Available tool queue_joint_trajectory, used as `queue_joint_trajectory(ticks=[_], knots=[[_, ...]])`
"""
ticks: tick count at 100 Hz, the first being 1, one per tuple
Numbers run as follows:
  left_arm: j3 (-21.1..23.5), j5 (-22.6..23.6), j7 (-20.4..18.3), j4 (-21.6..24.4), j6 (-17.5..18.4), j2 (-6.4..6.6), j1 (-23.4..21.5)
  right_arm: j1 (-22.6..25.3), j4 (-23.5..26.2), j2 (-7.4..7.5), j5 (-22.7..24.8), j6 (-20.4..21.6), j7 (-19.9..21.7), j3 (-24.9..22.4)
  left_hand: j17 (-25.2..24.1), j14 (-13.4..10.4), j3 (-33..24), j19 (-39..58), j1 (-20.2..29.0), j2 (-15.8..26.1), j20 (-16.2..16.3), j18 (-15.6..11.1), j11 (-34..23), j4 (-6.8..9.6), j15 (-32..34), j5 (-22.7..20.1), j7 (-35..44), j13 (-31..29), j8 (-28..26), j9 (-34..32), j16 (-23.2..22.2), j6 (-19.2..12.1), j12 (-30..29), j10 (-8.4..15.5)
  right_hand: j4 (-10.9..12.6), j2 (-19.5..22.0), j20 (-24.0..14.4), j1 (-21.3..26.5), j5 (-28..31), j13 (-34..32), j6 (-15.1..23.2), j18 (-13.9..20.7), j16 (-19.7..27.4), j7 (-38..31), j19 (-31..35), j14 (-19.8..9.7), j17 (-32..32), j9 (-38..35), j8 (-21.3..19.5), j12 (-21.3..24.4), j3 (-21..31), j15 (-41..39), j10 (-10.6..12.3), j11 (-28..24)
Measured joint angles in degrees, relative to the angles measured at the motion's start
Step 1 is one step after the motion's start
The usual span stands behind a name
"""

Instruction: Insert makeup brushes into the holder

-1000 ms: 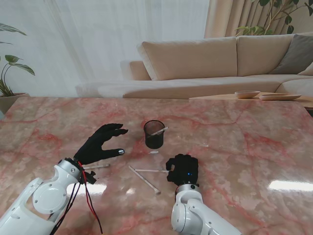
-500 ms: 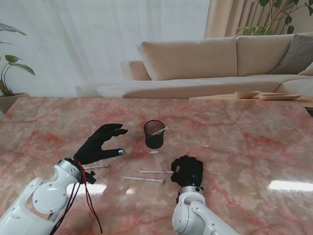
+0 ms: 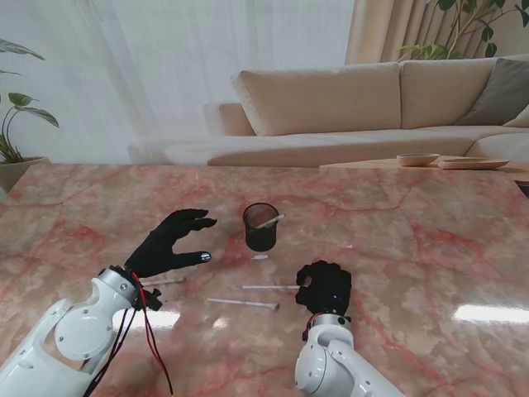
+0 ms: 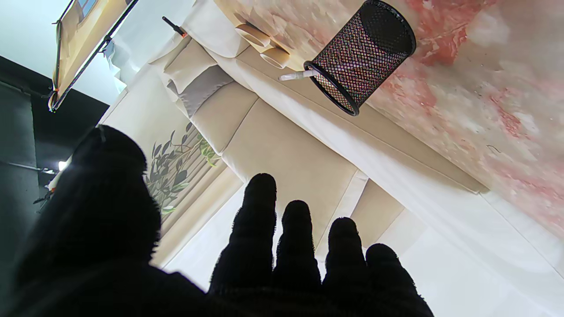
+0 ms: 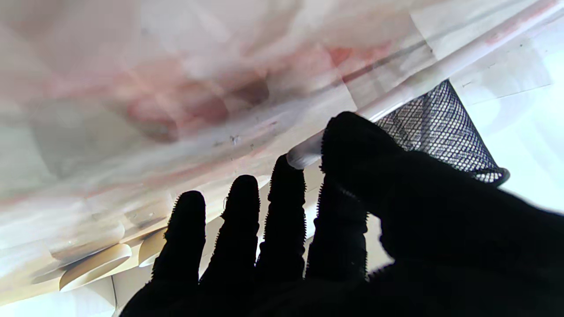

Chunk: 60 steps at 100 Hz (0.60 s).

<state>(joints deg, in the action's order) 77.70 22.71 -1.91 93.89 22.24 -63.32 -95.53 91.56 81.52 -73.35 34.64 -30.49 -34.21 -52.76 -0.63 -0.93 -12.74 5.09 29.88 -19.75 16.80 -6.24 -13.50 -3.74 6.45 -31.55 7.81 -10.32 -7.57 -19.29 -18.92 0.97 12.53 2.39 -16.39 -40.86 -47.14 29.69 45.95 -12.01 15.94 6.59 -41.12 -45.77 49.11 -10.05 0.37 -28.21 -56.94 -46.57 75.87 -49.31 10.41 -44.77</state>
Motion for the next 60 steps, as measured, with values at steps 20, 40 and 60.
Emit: queue_joint_trajectory(ticks=[20, 40, 60], knots=[[-0.44, 0.64, -0.97, 0.53, -1.05, 0.27, 0.44, 0.88, 2.53, 0.78, 2.29, 0.93, -0.05, -1.28, 0.02, 0.0, -0.04, 0.0, 0.0, 0.0, 0.14, 1.23, 0.0, 0.0, 0.0, 0.0, 0.0, 0.0, 0.0, -0.04, 0.0, 0.0, 0.0, -0.1, 0.01, 0.0, 0.0, 0.0, 0.02, -0.01, -0.01, -0.01, 0.0, -0.05, 0.01, 0.0, 0.02, -0.38, 0.07, -0.31, 0.0, 0.0, -0.02, -0.14], [-1.17, 0.82, -1.06, 0.59, -1.59, 0.32, 1.07, 1.52, 4.74, 1.59, 4.33, 2.14, -0.01, -2.51, 0.02, 0.0, -0.58, -0.01, 0.0, 0.0, 1.48, 1.35, 0.0, 0.0, 0.0, -0.01, 0.01, 0.0, 0.0, -0.3, 0.0, 0.0, 0.0, -0.55, 0.01, 0.0, 0.01, 0.0, 0.03, -0.03, -0.01, -0.02, -0.01, -0.18, 0.02, 0.01, 0.08, -0.52, 0.22, -0.72, 0.0, 0.0, -0.07, -0.14], [-1.75, 1.81, -1.75, 1.13, -2.7, 0.47, 1.45, 2.36, 6.64, 2.27, 6.49, 3.21, -0.03, -3.48, -0.63, 0.0, -2.39, 0.08, 0.0, -0.02, 3.83, 3.02, 0.0, 0.01, 0.0, -0.27, 0.04, -0.01, 0.0, -1.42, -0.43, 0.0, 0.0, -0.7, 0.02, 0.0, 0.01, 0.0, 0.04, -0.04, -0.01, -0.06, -0.01, -0.61, 0.03, 0.03, 0.18, -0.56, 0.69, -1.44, 0.0, -0.01, -0.09, -0.13]])
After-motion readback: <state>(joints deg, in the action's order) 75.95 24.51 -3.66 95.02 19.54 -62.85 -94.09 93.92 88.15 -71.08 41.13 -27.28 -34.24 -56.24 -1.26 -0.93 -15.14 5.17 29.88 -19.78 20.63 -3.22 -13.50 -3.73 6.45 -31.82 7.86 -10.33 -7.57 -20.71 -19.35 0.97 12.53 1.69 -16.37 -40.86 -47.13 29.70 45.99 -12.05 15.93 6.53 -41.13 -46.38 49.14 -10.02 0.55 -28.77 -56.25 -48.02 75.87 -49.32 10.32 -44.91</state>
